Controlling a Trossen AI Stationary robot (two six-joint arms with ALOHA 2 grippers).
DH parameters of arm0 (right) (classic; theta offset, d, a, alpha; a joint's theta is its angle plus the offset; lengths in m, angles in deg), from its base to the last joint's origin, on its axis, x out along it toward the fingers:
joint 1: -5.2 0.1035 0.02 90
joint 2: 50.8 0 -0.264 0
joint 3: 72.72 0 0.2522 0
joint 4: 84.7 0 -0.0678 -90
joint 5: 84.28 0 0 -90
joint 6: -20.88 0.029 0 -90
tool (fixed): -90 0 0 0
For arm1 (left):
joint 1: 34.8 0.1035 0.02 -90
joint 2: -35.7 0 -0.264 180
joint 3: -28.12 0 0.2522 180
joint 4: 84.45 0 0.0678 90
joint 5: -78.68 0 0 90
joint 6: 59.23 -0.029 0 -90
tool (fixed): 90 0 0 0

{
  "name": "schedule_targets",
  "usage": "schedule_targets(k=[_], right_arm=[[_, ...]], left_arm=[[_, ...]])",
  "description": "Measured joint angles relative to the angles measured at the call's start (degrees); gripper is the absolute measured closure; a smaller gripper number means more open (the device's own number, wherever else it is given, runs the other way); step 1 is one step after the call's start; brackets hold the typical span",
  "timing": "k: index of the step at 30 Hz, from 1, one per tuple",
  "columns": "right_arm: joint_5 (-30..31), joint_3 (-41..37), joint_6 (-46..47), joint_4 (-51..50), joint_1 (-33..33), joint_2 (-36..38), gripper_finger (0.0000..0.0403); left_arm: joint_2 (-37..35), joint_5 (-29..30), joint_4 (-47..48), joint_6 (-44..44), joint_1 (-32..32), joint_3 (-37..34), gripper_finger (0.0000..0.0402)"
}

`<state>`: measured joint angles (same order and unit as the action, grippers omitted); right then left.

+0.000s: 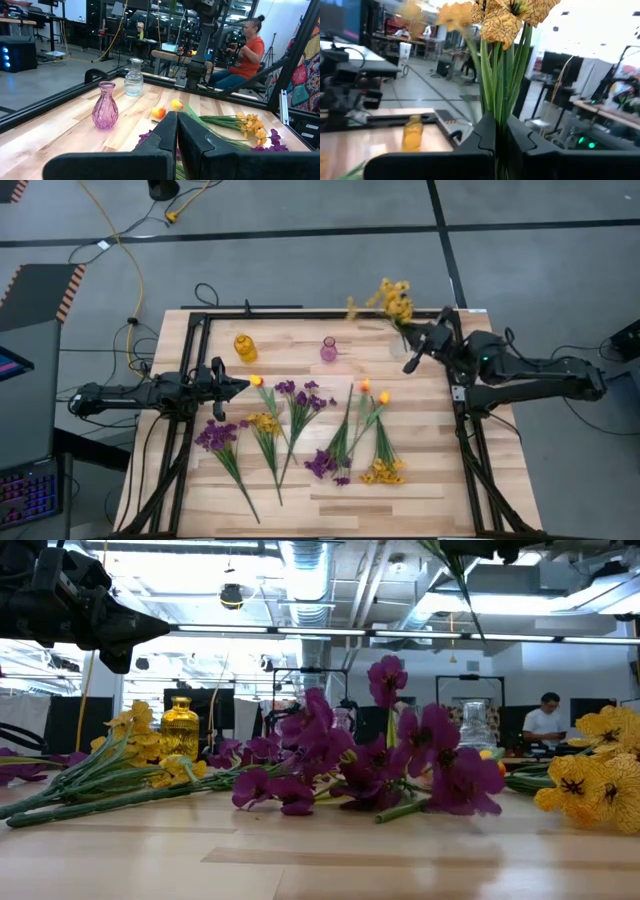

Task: Sort flowers into vase by color
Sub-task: Put the top yellow flowers into the transparent vase

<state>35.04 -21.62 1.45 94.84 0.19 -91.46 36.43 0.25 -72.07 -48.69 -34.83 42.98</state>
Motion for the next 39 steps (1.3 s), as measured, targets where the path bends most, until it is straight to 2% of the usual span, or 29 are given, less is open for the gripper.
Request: schedule_targets(k=[10,14,17,24,28,33,39], right_arm=[[0.83,0.0,-3.57,1.27,-0.86,2.08,0.0365],[0.25,-0.32,-3.01,1.75,-4.7,4.33,0.0365],[-4.32,-3.24,-1.37,4.65,-9.18,6.26,0.0366],[-9.95,-12.64,3.22,15.42,-20.12,6.76,0.0363],[-12.32,-18.23,4.59,24.76,-25.02,5.46,0.0364],[-12.54,-23.73,6.95,34.4,-28.94,3.51,0.0364],[-12.83,-28.09,8.94,40.31,-31.55,0.53,0.0363]], left_arm=[[0.0,0.0,-0.02,0.0,0.02,0.0,0.0401],[0.0,0.0,0.0,0.0,0.02,0.0,0.0401],[0.0,0.0,-0.02,0.0,0.02,0.0,0.0401],[0.0,0.02,0.0,0.0,0.01,0.0,0.0401],[0.0,0.02,0.0,0.0,0.0,0.0,0.0401],[0.0,0.02,-0.01,0.0,0.02,0.0,0.0401],[0.0,0.06,-0.02,0.0,0.02,0.0,0.0401]])
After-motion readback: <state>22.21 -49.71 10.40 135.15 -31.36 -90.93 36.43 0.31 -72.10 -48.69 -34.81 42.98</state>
